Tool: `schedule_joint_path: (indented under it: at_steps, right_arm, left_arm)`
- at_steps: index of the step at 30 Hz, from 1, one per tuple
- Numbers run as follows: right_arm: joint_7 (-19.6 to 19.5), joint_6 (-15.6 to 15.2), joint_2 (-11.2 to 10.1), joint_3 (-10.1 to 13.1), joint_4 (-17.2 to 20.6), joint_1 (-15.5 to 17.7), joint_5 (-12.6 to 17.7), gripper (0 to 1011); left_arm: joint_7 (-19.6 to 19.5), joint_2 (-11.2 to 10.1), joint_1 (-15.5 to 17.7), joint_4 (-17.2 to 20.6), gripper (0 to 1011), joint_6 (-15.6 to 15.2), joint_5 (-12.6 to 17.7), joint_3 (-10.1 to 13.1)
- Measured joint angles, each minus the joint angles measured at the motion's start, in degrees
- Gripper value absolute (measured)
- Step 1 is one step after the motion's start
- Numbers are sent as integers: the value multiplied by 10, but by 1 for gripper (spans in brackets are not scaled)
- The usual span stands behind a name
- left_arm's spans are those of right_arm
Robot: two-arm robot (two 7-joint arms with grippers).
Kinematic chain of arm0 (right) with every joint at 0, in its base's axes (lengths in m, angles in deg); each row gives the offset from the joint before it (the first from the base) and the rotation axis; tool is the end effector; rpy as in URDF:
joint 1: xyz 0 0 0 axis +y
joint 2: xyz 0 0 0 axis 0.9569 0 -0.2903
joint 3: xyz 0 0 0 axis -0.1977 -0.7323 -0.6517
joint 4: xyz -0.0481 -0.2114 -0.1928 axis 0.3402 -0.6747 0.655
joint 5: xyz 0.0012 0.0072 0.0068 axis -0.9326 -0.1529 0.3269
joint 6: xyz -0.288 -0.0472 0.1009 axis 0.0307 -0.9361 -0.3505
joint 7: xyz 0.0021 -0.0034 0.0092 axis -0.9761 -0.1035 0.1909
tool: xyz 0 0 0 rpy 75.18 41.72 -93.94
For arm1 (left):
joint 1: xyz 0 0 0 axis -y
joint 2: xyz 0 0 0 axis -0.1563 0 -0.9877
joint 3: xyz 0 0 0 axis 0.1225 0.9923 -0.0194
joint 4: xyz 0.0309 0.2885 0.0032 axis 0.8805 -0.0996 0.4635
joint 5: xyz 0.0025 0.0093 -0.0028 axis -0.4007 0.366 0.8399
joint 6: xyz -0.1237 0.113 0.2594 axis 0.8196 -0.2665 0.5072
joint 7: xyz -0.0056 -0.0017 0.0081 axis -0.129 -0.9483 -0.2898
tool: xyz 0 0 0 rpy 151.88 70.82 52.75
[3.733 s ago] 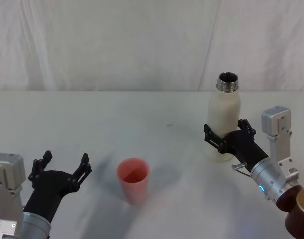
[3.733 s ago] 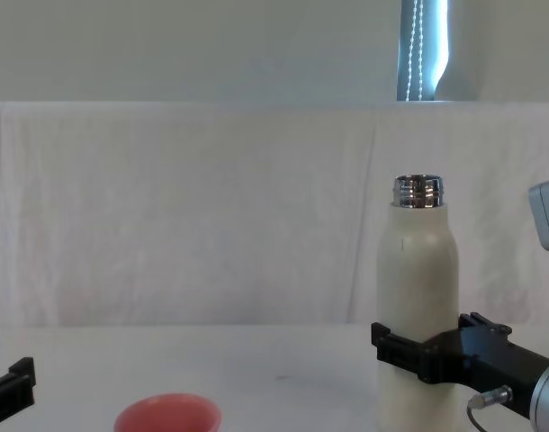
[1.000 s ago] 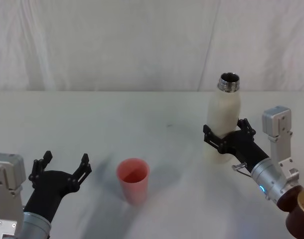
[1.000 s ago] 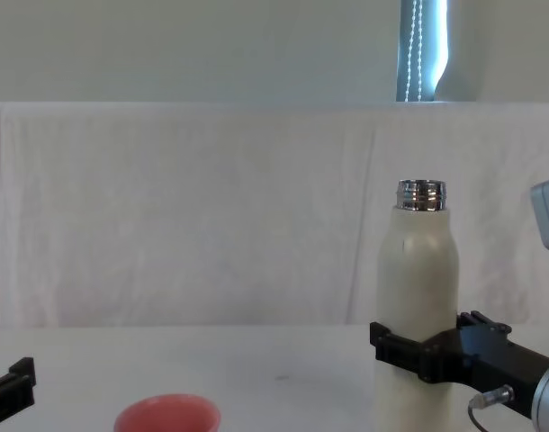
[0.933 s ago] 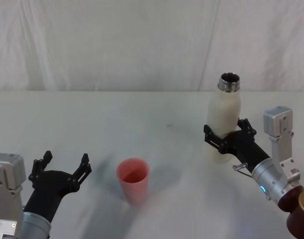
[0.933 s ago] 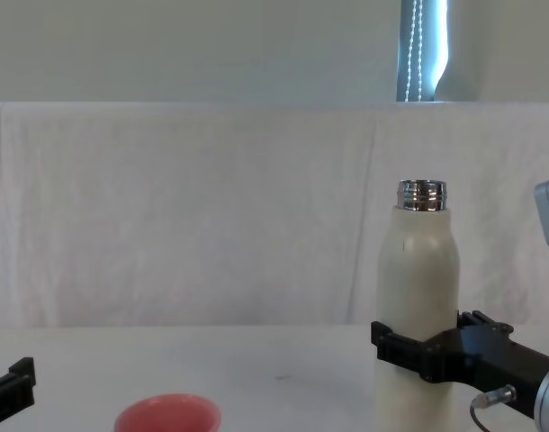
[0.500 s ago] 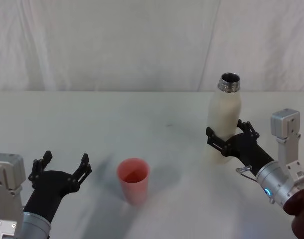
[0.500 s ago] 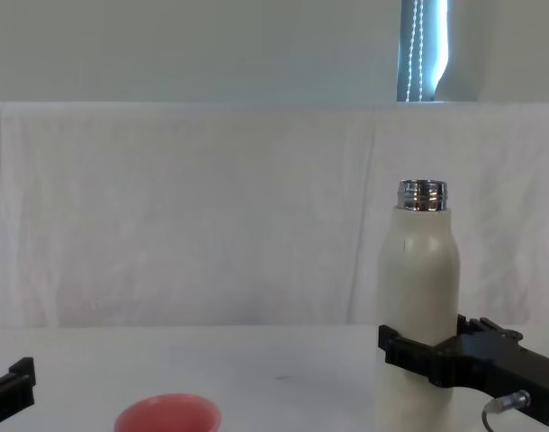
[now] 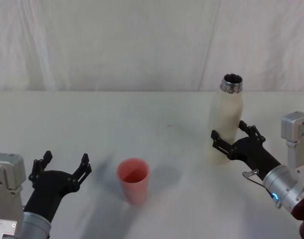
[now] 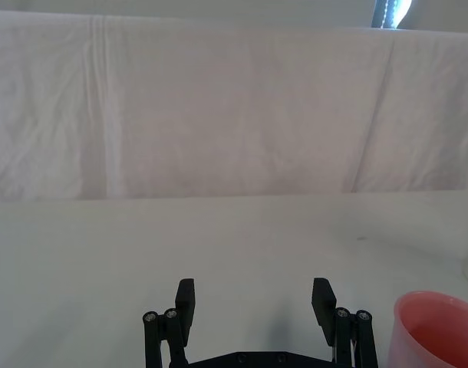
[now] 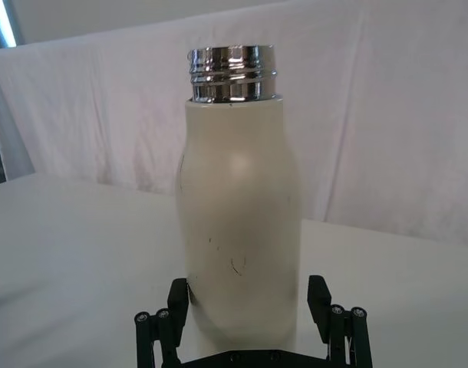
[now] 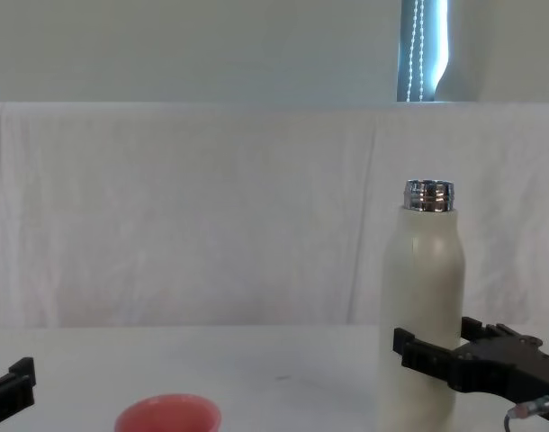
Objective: Grasp the thermos with one hand and pour water into the cup lid.
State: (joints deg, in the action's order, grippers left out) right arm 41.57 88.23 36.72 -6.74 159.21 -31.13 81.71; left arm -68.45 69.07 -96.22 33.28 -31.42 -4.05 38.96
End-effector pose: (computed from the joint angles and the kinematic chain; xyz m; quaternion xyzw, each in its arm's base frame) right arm 0.3917 0.0076 -0.3071 0.0323 -0.0017 -0.4969 0.8672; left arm 0.2530 0.0376 -0.2853 -0.0173 0.0065 0.6616 0.7496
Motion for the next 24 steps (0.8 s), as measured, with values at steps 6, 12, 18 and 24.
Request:
schedule_joint_path:
  at_steps: [6, 12, 18, 24]
  right_arm:
    - [-2, -8, -12, 0, 29, 19, 5, 1001]
    - [-5, -15, -22, -1, 50, 34, 7, 1001]
    - [-11, -21, -35, 0, 81, 58, 7, 1001]
    - [-23, -22, -47, 7, 122, 92, 6, 1001]
  left_arm:
    - [0, 0, 0, 0, 1001, 0, 0, 0]
    - [0, 0, 0, 0, 1001, 0, 0, 0]
    - [0, 0, 0, 0, 1001, 0, 0, 0]
    - [0, 0, 0, 0, 1001, 0, 0, 0]
